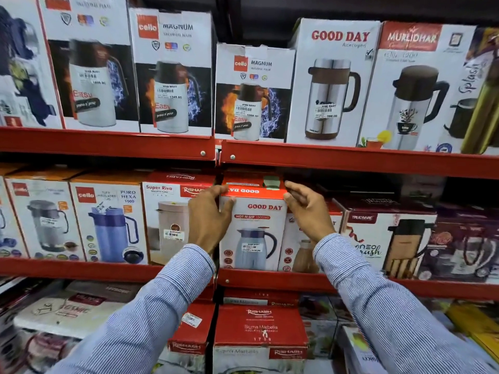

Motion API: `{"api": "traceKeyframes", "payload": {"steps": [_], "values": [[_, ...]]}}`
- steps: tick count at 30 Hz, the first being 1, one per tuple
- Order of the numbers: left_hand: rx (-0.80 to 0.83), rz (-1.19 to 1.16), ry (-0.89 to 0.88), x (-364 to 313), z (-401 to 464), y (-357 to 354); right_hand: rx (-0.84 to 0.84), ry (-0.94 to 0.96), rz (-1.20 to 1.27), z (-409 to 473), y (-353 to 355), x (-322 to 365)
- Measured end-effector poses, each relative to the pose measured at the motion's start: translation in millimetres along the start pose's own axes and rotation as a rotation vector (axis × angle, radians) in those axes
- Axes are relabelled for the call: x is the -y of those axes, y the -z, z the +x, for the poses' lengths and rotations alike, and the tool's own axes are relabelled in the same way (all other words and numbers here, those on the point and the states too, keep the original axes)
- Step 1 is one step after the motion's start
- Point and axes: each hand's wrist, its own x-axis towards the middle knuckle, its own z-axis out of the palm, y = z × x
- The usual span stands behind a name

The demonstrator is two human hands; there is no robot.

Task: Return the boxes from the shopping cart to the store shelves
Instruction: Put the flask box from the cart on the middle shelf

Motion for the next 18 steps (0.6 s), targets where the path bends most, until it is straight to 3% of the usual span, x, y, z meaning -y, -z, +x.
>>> {"api": "traceKeyframes", "payload": {"steps": [5, 10, 14, 18], "values": [[0.101, 0.111, -0.012, -2, -5, -12, 0.036, 0.113, -0.26, 2, -1, -8], [0.252, 0.218, -0.002, 7, -17, -14, 0.134, 0.157, -0.36, -22, -2, -24], [0.259, 0.274, -0.101, 14, -49, -12, 0.171, 0.219, -0.601, -49, 8, -37], [0.286, 0.439, -0.311, 22, -118, -18, 0.119, 0.336, -0.986, -100, 27, -61]]}}
